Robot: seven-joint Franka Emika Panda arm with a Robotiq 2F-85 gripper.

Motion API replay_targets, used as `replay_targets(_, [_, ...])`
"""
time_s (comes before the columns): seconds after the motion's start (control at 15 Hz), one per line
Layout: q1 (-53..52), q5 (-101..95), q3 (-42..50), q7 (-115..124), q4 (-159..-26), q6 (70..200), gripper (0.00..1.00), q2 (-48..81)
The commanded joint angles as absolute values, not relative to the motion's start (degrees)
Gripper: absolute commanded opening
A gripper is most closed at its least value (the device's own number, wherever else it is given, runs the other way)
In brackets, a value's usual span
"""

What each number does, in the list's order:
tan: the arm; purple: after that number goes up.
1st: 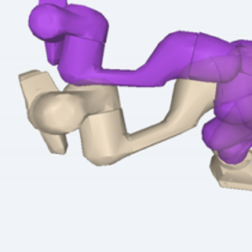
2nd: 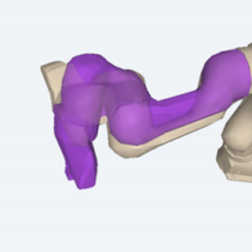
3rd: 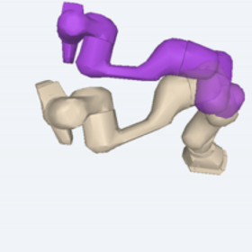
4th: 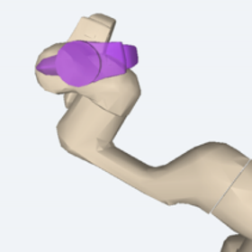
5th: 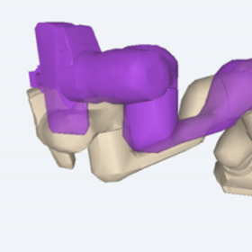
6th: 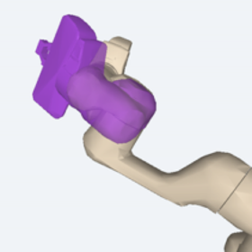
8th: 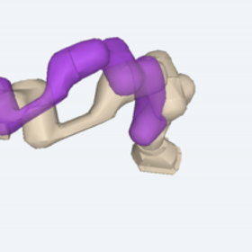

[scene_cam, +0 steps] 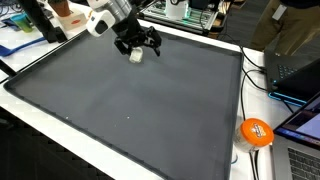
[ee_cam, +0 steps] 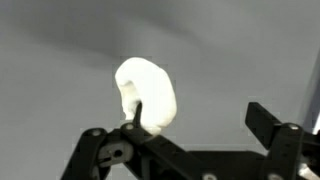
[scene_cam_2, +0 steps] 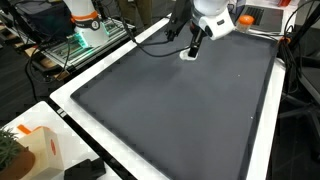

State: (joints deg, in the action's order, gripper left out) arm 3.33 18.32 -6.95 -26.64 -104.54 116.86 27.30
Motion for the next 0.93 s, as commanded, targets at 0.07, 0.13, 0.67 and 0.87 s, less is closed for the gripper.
replay_targets(0.07, [6.41, 21.14, -9.27, -32.96, -109.58, 116.66, 1.00, 22.67])
replay_targets(0.13, [5.20, 20.44, -8.24, -29.29, -109.25, 117.36, 1.00, 23.54])
replay_targets(0.67, [3.19, 16.05, -6.39, -22.92, -109.03, 121.96, 1.00, 25.20])
replay_targets(0.87, [3.96, 20.28, -8.79, -24.30, -106.72, 116.16, 1.00, 29.37])
